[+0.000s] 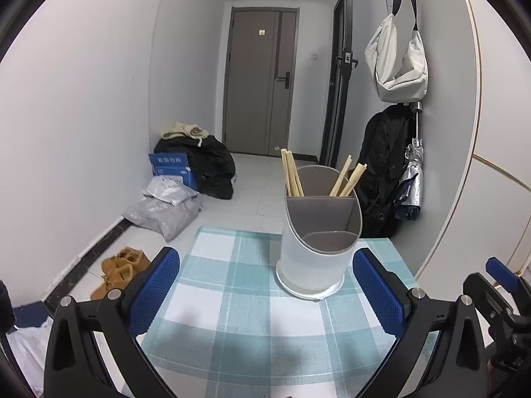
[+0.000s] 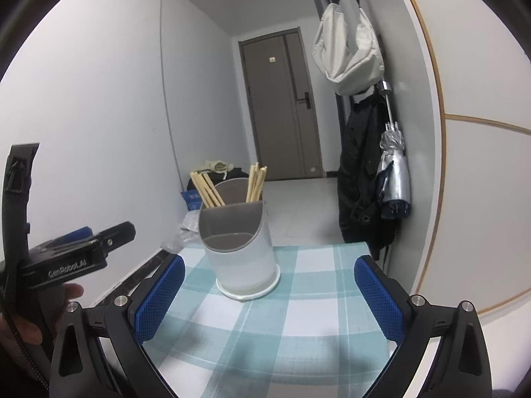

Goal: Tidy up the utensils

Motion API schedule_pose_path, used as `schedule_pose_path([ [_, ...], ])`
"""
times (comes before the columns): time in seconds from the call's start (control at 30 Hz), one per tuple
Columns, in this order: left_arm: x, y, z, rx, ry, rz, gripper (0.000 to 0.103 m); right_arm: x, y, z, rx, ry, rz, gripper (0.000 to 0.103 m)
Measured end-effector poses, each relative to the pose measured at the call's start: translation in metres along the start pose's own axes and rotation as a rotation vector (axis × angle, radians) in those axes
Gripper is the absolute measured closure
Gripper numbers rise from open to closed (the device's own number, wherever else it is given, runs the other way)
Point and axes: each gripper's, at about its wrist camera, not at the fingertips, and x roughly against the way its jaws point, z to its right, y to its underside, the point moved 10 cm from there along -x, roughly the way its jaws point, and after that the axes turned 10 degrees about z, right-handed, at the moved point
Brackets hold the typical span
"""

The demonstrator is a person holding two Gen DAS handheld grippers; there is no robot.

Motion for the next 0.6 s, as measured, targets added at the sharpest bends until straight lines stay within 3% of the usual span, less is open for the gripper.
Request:
schedule_pose_path([
  [0.6,-0.0035,0.0055,-0.0018,0.02,0.003,-0.03,0.001,-0.0021,0.0048,0.0008,0.007,0.012,-0.021,0.0],
])
